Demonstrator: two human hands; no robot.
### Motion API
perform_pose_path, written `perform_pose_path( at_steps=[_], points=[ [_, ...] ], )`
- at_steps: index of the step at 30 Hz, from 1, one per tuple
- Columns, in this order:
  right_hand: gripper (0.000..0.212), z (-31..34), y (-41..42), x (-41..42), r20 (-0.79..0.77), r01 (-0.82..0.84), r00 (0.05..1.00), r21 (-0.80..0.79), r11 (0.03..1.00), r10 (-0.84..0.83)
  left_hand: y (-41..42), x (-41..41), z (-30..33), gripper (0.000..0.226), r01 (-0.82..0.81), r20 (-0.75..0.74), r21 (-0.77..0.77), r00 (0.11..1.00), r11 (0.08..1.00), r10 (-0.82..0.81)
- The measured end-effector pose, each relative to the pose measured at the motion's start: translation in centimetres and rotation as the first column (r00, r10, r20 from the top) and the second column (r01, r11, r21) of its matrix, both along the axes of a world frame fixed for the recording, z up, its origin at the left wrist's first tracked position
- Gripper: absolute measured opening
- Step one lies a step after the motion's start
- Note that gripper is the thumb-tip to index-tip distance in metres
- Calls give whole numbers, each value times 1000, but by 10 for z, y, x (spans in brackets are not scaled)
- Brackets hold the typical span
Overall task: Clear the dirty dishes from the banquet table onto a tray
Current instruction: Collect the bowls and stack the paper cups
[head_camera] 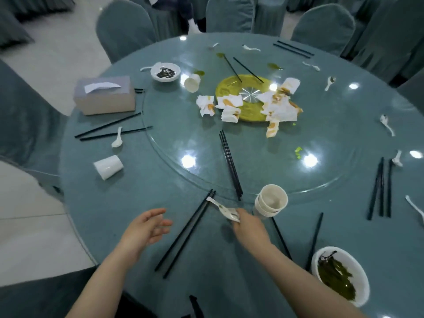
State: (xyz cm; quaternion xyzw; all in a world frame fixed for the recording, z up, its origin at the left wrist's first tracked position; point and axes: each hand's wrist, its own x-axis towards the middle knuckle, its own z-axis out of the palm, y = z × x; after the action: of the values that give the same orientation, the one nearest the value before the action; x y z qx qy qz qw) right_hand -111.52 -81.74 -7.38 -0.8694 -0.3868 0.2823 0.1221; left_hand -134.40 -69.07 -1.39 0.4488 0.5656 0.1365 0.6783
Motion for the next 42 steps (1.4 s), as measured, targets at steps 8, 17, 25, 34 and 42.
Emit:
perform_pose_path(
  at_steps=[8, 17, 25, 34, 42],
  points=[
    [16, 0, 65, -12, 73, -144, 987, 31, 989, 142, 56, -26, -32, 18, -252, -42, -30, 967, 967, 250],
    [54, -3, 148, -11, 238, -399, 895, 54, 915, 377, 152, -31, -58, 33, -493, 34, -165, 862, 854, 505],
    [74, -10, 182, -1, 162, -442, 878, -92, 892, 451, 211, -27, -65, 58, -634, 60, -250, 744, 732, 665],
    [57, 12, 168, 19, 77, -414, 900, -161, 896, 430, 246, -30, -60, 39, -664, 153, -396, 633, 634, 759],
    [27, 30, 137, 42, 172, -286, 918, -337, 897, 358, 247, -25, -52, 29, -593, 213, -530, 599, 606, 772]
  ],
)
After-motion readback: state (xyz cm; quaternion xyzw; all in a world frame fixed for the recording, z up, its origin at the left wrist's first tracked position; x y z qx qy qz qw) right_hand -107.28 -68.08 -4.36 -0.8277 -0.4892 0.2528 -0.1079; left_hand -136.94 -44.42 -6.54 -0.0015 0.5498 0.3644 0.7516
